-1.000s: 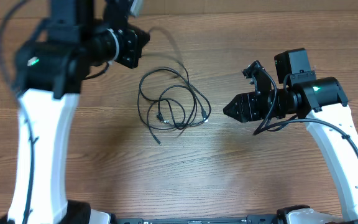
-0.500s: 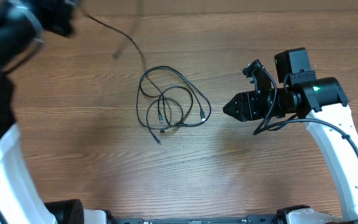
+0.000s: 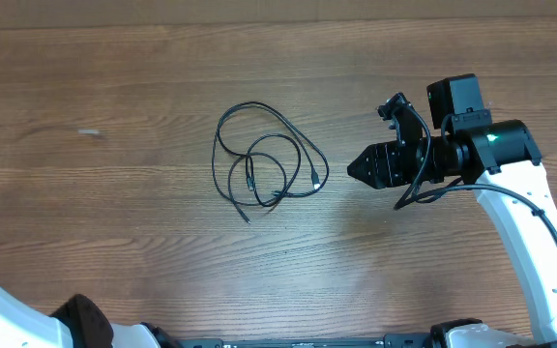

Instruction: Untangle cables

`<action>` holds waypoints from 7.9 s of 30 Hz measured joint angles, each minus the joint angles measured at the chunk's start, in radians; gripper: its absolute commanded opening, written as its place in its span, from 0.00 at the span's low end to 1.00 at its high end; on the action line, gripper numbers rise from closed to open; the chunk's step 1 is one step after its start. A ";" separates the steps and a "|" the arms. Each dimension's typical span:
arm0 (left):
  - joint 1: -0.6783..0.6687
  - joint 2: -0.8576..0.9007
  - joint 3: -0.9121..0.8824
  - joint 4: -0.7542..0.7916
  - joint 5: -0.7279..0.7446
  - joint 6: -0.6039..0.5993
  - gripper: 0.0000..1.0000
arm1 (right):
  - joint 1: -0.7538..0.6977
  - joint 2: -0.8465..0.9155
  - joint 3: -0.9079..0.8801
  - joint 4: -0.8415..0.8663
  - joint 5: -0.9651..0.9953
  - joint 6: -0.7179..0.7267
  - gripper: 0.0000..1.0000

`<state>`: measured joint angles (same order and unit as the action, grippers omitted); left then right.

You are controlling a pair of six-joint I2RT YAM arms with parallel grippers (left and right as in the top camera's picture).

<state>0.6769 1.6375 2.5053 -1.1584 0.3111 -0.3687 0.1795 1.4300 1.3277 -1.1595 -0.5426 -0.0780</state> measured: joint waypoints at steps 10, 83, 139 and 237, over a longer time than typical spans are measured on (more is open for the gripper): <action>-0.090 0.167 -0.007 -0.253 -0.043 0.029 0.04 | 0.000 0.000 0.000 -0.002 0.000 0.000 0.57; -1.013 0.513 -0.529 -0.492 -0.099 0.172 1.00 | 0.000 0.000 0.000 -0.049 0.051 0.003 0.64; -1.043 0.077 0.291 -0.080 0.190 0.230 0.04 | 0.000 0.000 0.000 0.052 -0.060 0.004 0.70; -0.956 0.113 0.263 -0.104 0.665 0.320 0.04 | 0.253 0.169 0.001 0.364 -0.033 0.314 1.00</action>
<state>-0.2790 1.7500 2.7682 -1.2621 0.9756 -0.0483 0.4324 1.5990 1.3285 -0.7956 -0.5755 0.2363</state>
